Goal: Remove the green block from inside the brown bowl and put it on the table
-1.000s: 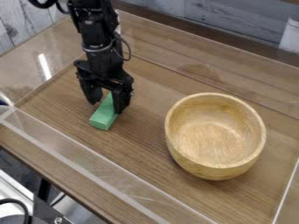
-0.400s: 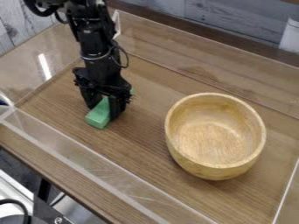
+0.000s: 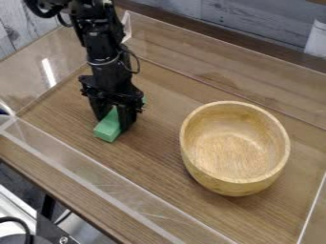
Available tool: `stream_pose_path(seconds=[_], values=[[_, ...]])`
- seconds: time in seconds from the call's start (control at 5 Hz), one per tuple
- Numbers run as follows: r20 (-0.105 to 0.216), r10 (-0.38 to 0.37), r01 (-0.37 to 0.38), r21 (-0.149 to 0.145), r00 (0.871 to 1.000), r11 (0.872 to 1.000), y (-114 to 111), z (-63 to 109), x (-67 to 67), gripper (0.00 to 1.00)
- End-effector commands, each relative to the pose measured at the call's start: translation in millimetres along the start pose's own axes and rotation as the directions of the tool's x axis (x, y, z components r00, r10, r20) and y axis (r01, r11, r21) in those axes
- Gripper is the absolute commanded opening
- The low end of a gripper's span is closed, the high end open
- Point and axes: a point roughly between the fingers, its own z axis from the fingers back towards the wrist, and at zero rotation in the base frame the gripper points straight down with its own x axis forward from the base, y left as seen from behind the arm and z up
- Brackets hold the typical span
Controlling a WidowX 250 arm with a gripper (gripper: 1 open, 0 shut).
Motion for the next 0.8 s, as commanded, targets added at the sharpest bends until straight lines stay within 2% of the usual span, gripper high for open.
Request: stream_pose_path(seconds=[0.0,0.4,0.6], values=[[0.055,0.005,-0.005,0.009,0.999,1.0,3.3,18.5,8.7,0.0],[0.061,0.012,-0.011,-0.01,0.998,1.0,1.6,29.7,10.8,0.0],[0.056,0.016,-0.015,-0.016,0.998,1.0,1.3,34.1,9.0,1.0]])
